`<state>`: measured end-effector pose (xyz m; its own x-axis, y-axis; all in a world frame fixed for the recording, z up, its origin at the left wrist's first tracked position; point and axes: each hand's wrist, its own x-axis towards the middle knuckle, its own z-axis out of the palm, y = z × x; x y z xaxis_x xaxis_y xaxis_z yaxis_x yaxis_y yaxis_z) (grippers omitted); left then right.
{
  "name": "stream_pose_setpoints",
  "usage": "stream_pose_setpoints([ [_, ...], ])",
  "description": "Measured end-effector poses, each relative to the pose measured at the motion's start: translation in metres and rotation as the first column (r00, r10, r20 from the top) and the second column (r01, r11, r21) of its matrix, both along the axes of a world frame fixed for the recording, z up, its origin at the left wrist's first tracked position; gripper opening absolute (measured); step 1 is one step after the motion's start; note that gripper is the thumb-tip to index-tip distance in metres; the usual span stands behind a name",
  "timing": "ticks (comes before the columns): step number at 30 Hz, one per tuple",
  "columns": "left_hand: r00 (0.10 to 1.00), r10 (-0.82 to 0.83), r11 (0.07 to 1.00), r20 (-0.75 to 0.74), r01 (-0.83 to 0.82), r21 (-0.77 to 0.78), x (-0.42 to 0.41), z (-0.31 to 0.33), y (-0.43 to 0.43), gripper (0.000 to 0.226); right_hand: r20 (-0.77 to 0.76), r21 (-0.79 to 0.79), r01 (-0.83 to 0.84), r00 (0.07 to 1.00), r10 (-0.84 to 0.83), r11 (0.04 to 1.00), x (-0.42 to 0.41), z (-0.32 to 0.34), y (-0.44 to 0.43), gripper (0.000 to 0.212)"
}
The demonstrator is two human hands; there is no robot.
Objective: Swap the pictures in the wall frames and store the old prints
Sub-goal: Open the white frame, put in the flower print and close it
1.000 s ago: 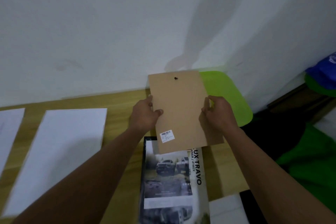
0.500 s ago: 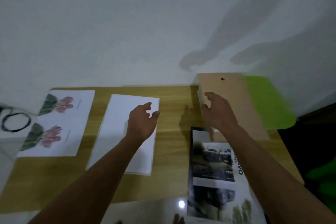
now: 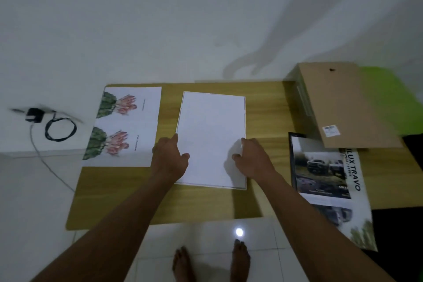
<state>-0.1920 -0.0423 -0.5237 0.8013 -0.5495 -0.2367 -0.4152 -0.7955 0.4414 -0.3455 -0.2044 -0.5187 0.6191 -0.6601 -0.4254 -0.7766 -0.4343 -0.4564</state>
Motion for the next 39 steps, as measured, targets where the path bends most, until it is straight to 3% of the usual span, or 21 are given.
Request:
stream_pose_setpoints([
  [7, 0.997, 0.061, 0.998, -0.047, -0.061, 0.007, -0.003, -0.02, 0.004, 0.069, 0.051, -0.103, 0.009, 0.999, -0.004, 0.995, -0.001, -0.018, 0.003, 0.042],
  [13, 0.997, 0.037, 0.999, -0.07, -0.035, 0.036, -0.009, -0.026, 0.003, 0.069, 0.005, -0.125, 0.012, 1.0, -0.012, 0.992, -0.001, -0.026, 0.001, 0.067],
  [17, 0.997, 0.017, 0.999, -0.071, -0.014, 0.037, -0.009, -0.028, 0.001, 0.069, -0.052, -0.162, 0.006, 0.999, -0.015, 0.987, 0.002, -0.032, 0.007, 0.071],
  [21, 0.998, -0.01, 1.0, -0.062, 0.012, 0.027, -0.008, -0.031, -0.003, 0.071, 0.003, -0.16, 0.081, 0.997, -0.082, 0.984, 0.002, -0.034, 0.007, 0.073],
  [26, 0.998, 0.007, 1.0, -0.063, -0.005, 0.023, -0.007, -0.037, -0.001, 0.068, 0.005, -0.142, 0.143, 0.99, -0.144, 0.979, 0.007, -0.038, 0.007, 0.069],
  [30, 0.999, 0.005, 1.0, -0.053, -0.003, 0.023, -0.005, -0.039, -0.002, 0.067, 0.103, -0.147, 0.246, 0.967, -0.233, 0.958, 0.009, -0.038, 0.008, 0.055],
  [35, 1.0, -0.011, 0.999, -0.026, 0.013, 0.043, -0.005, -0.037, -0.005, 0.065, 0.01, -0.238, 0.201, 0.979, -0.205, 0.95, 0.011, -0.032, 0.011, 0.051],
  [39, 0.999, 0.012, 0.999, -0.048, -0.01, 0.036, -0.003, -0.038, -0.006, 0.067, 0.079, -0.21, 0.229, 0.973, -0.217, 0.95, 0.011, -0.036, 0.007, 0.032],
])
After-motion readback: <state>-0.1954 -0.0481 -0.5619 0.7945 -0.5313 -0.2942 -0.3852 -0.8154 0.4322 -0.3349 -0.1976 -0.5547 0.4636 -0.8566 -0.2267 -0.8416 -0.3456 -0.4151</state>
